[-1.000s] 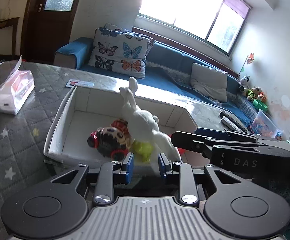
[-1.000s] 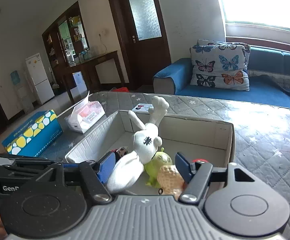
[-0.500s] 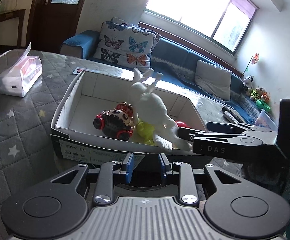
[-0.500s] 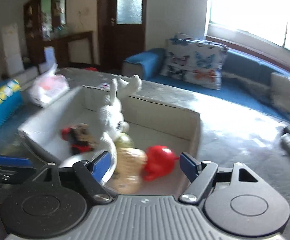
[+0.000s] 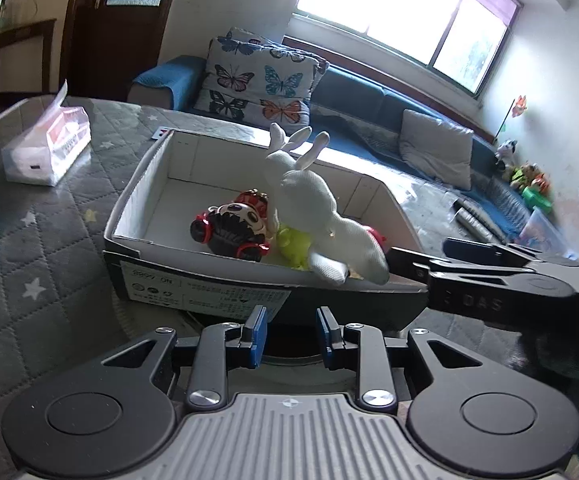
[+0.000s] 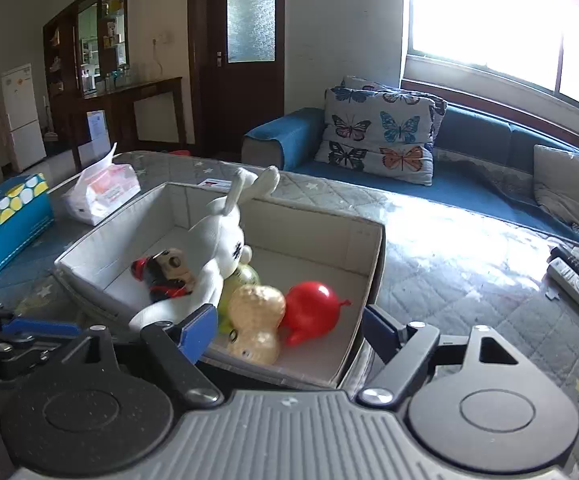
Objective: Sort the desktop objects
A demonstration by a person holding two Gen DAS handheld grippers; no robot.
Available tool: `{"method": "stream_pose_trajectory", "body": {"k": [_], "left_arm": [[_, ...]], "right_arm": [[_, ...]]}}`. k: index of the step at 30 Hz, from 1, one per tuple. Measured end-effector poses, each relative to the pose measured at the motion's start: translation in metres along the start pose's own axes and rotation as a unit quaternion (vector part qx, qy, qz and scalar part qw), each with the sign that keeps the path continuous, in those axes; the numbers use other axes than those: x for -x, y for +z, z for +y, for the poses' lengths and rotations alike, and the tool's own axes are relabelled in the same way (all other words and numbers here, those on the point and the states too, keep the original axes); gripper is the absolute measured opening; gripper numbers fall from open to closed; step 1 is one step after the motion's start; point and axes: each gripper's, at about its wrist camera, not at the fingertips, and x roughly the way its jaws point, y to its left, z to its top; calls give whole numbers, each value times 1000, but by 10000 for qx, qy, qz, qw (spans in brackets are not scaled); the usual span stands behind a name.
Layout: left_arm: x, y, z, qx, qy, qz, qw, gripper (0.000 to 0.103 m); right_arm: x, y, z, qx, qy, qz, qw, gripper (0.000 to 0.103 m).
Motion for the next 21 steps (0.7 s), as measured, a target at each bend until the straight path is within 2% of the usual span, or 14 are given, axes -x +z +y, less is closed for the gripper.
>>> {"method": "stream_pose_trajectory", "body": {"k": [9, 15, 21], "left_arm": [[0, -15, -10, -255, 393, 13, 9989, 30], [0, -26, -19, -501, 495, 47, 9975, 31], [2, -32, -20, -515, 555, 59, 9971, 32]], "right_arm": [[22, -26, 6, -145, 123, -6, 9998, 85], [31, -43, 8, -287, 183, 15, 9994, 87], [35, -54, 6, -465, 205, 35, 9987, 88]]}}
